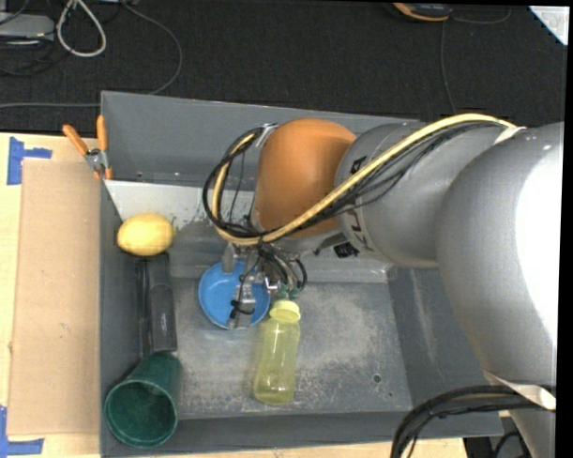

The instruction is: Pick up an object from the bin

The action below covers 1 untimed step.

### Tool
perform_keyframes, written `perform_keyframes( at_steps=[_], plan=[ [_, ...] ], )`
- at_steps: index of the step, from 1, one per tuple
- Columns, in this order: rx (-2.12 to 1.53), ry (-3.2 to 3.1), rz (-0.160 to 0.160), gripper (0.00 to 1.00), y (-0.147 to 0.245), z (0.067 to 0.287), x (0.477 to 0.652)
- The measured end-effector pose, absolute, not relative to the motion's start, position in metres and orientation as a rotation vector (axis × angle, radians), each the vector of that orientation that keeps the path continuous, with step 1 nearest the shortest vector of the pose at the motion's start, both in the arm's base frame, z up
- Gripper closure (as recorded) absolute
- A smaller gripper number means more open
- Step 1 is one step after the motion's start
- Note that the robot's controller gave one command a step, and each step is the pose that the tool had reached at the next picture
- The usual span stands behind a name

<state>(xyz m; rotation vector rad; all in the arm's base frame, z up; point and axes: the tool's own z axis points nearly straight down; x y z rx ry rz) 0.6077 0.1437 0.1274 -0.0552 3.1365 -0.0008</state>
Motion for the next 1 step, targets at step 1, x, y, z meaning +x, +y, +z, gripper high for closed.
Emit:
perform_keyframes(
  at_steps=[1],
  plan=[
    [-0.115, 3.155, -0.001, 0.00, 0.1374, 0.0748, 0.5919]
  ],
)
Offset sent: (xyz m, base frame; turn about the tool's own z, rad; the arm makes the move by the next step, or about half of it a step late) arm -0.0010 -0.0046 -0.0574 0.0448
